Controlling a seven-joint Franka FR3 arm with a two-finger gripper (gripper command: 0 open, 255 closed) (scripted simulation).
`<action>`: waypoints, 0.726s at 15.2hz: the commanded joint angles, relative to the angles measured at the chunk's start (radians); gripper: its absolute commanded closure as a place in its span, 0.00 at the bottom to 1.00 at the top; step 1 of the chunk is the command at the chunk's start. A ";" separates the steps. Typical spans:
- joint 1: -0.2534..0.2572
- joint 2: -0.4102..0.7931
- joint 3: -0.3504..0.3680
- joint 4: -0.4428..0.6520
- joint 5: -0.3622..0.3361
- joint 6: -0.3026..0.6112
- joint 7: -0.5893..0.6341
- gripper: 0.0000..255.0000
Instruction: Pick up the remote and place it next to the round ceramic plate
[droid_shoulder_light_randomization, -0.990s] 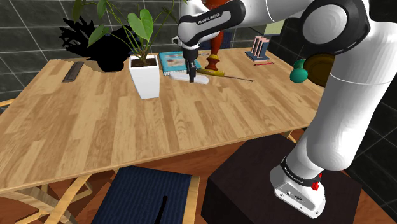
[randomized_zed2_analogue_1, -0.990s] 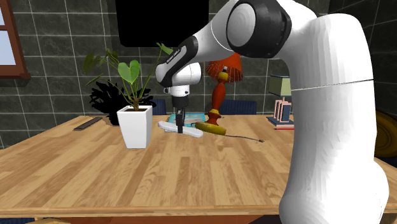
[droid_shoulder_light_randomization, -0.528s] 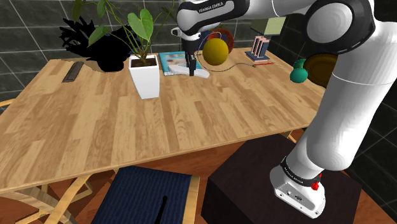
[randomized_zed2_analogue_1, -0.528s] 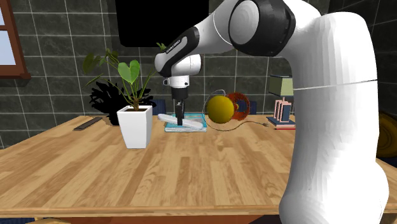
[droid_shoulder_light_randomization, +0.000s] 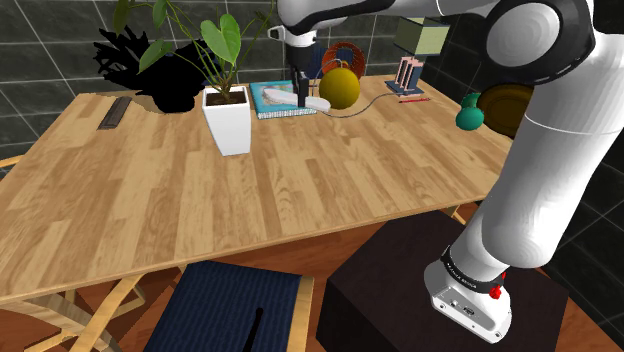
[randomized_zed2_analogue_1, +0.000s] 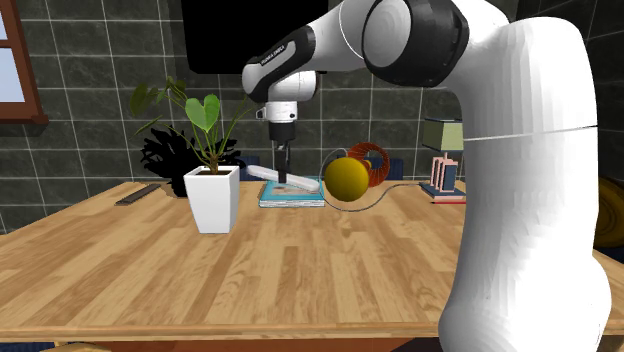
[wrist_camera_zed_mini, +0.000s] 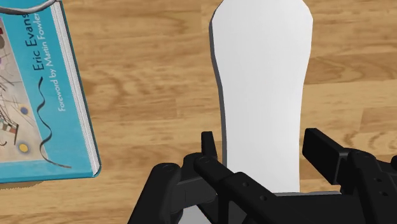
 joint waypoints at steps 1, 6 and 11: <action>0.000 -0.002 0.000 0.024 0.000 -0.026 -0.001 1.00; -0.001 -0.001 -0.001 0.092 0.000 -0.094 -0.001 1.00; -0.002 0.006 -0.001 0.169 0.001 -0.164 -0.003 1.00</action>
